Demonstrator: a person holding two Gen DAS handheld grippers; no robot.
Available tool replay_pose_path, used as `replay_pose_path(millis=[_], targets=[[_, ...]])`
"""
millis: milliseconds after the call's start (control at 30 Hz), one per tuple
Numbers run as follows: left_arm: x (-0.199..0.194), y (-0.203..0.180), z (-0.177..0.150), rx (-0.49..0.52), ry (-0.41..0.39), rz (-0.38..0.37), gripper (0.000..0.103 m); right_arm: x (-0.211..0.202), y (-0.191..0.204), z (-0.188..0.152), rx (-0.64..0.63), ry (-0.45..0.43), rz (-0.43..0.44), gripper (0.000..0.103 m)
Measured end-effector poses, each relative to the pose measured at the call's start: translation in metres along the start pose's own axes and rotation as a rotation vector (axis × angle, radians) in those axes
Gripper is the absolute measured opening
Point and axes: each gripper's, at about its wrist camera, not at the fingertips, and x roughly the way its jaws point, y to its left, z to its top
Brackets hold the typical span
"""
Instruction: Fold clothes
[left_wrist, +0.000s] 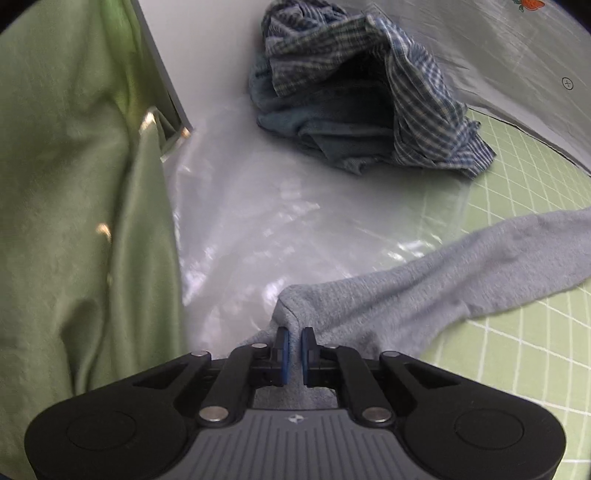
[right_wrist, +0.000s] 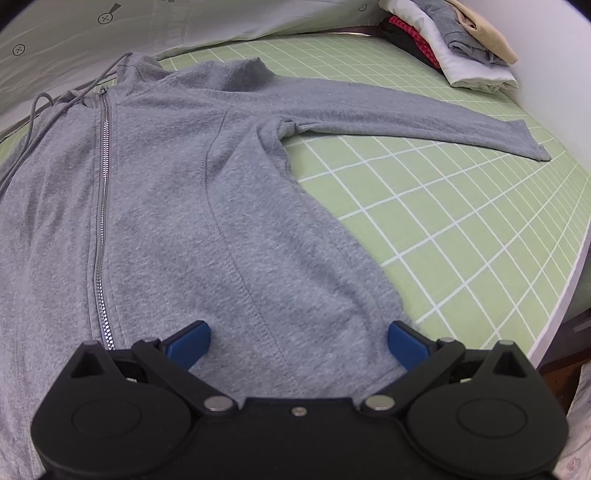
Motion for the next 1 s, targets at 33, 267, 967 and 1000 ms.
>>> replay_pose_path(millis=[33, 267, 967, 1000], targets=[[-0.004, 0.002, 0.008, 0.005, -0.037, 0.032, 0.008, 0.000, 0.000, 0.000, 0.000, 0.000, 0.001, 0.103], [0.005, -0.004, 0.040, 0.025, -0.045, 0.106, 0.017, 0.003, -0.004, 0.001, -0.004, 0.002, 0.017, 0.103], [-0.031, -0.206, 0.056, 0.091, -0.051, -0.188, 0.084, 0.011, -0.022, 0.119, -0.144, -0.120, 0.173, 0.103], [-0.028, -0.219, 0.058, 0.099, -0.050, -0.202, 0.084, 0.015, -0.020, 0.130, -0.153, -0.129, 0.180, 0.103]])
